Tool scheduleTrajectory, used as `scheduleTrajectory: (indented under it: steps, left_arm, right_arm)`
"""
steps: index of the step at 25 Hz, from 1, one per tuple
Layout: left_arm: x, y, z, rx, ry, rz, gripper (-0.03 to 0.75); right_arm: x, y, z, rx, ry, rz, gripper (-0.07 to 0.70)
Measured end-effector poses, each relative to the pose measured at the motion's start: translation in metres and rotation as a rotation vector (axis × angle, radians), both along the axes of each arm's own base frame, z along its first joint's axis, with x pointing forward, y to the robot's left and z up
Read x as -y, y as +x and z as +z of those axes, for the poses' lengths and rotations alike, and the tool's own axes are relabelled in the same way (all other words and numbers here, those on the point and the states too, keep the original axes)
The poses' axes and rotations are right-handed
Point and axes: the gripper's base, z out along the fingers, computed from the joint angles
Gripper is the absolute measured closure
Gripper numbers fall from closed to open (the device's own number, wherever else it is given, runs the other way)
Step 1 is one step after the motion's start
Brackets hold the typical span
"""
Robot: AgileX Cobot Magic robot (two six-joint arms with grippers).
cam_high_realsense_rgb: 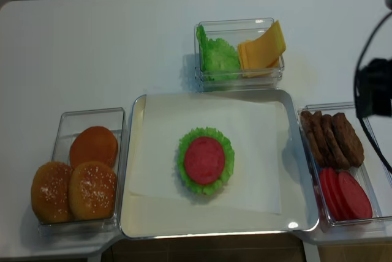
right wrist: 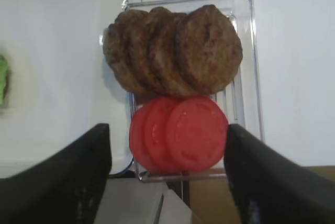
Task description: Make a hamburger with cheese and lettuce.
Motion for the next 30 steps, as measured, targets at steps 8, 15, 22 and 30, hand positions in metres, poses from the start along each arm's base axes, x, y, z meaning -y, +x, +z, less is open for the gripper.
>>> scheduleTrajectory:
  steps: [8, 15, 22, 30]
  left_arm:
    - [0.0, 0.0, 0.0, 0.0, 0.0, 0.0, 0.347]
    - [0.0, 0.0, 0.0, 0.0, 0.0, 0.0, 0.347]
    - [0.0, 0.0, 0.0, 0.0, 0.0, 0.0, 0.346]
    - [0.0, 0.0, 0.0, 0.0, 0.0, 0.0, 0.346]
  right_arm:
    - [0.008, -0.073, 0.003, 0.127, 0.009, 0.002, 0.127]
    - [0.016, -0.144, -0.003, 0.305, 0.024, 0.006, 0.127]
    - [0.022, -0.196, -0.006, 0.493, 0.042, 0.015, 0.129]
    - [0.023, -0.218, -0.034, 0.552, 0.014, 0.074, 0.129]
